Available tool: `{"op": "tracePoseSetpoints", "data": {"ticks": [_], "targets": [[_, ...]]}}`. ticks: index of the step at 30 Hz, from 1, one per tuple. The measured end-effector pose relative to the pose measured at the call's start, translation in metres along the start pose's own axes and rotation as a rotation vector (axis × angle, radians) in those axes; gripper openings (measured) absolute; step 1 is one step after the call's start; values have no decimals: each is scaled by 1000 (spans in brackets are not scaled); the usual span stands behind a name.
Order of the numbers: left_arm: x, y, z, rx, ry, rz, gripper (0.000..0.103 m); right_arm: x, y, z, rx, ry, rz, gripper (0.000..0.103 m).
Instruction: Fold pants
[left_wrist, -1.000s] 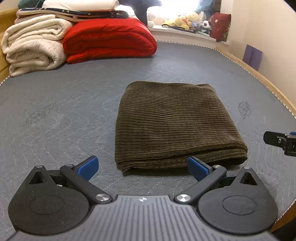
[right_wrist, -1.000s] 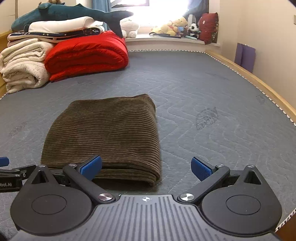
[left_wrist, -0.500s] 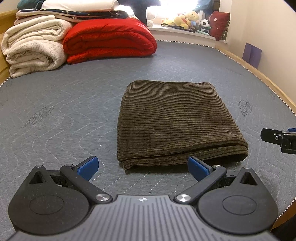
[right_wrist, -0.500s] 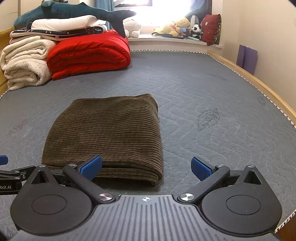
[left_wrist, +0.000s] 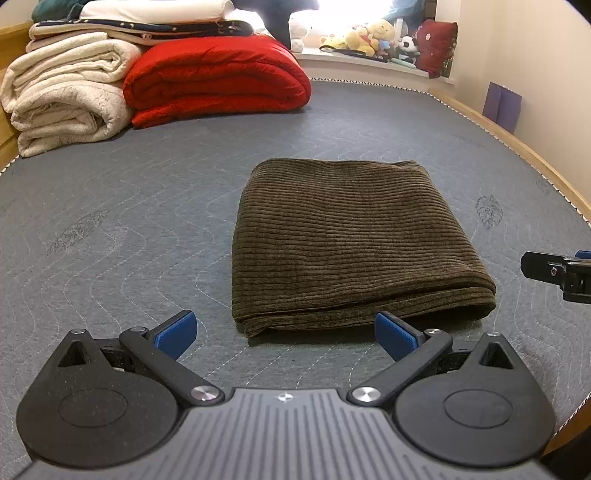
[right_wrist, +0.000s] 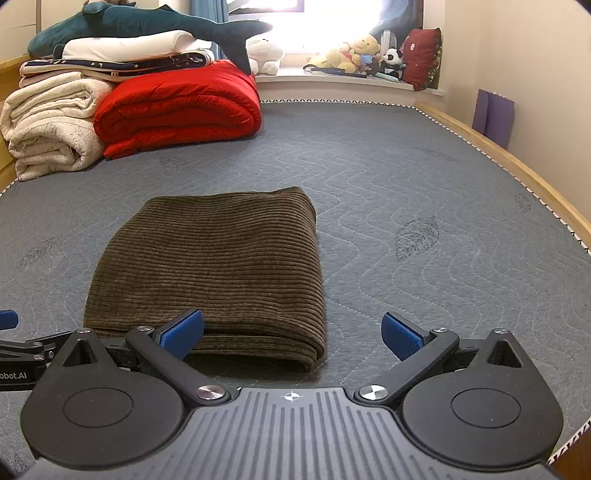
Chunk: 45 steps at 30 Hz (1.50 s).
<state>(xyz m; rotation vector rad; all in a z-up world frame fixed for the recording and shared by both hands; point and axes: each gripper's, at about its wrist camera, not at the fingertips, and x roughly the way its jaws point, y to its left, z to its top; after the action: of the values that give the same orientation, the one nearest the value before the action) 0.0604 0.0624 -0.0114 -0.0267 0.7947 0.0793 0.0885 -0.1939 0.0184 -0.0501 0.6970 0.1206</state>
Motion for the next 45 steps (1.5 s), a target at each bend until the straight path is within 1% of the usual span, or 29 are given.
{"op": "tracePoseSetpoints", "data": {"ticks": [30, 45], "targets": [[-2, -4, -2, 2, -13, 9, 103, 1, 2, -1, -17, 4, 7, 102], [-4, -3, -2, 11, -27, -1, 103, 2, 0, -3, -34, 8, 19, 102]]}}
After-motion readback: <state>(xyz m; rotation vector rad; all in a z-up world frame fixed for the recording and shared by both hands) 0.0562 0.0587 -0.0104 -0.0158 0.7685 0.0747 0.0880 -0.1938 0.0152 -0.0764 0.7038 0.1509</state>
